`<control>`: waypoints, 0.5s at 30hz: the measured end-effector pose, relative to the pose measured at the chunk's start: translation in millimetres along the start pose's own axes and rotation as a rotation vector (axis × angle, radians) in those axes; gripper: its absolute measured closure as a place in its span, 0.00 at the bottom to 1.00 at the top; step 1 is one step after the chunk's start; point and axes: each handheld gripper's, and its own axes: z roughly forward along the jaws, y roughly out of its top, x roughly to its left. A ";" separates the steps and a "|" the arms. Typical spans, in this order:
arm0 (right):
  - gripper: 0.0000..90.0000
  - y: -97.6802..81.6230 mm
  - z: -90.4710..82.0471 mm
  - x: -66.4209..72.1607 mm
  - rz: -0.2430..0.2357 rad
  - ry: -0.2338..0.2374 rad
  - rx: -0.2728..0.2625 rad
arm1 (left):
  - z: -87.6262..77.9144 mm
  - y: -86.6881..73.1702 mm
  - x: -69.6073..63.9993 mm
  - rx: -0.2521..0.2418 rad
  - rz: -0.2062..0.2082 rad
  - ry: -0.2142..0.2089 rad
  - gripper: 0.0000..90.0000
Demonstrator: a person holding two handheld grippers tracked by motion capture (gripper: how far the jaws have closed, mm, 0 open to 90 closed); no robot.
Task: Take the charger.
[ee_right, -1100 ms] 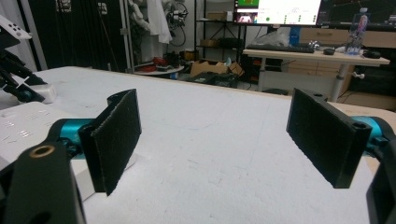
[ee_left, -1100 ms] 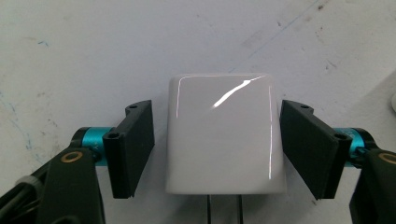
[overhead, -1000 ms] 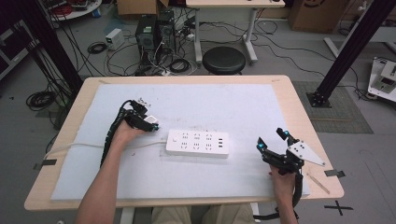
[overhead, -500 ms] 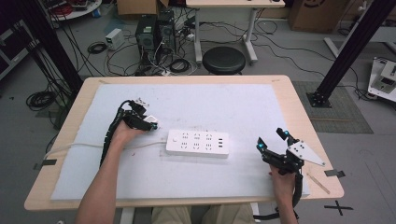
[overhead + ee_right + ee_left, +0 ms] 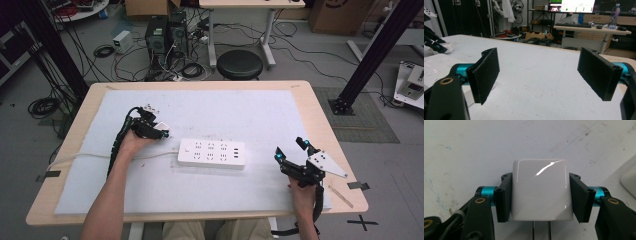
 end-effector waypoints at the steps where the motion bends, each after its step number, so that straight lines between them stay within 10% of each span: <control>1: 0.20 0.0 -0.8 1.0 0.007 -0.003 0.002 | -1.2 0.4 -0.8 -0.001 0.005 -0.001 0.47; 15: 0.20 0.0 -0.8 -1.2 0.014 -0.001 -0.012 | -24.3 8.4 -20.3 -0.017 0.049 0.019 0.47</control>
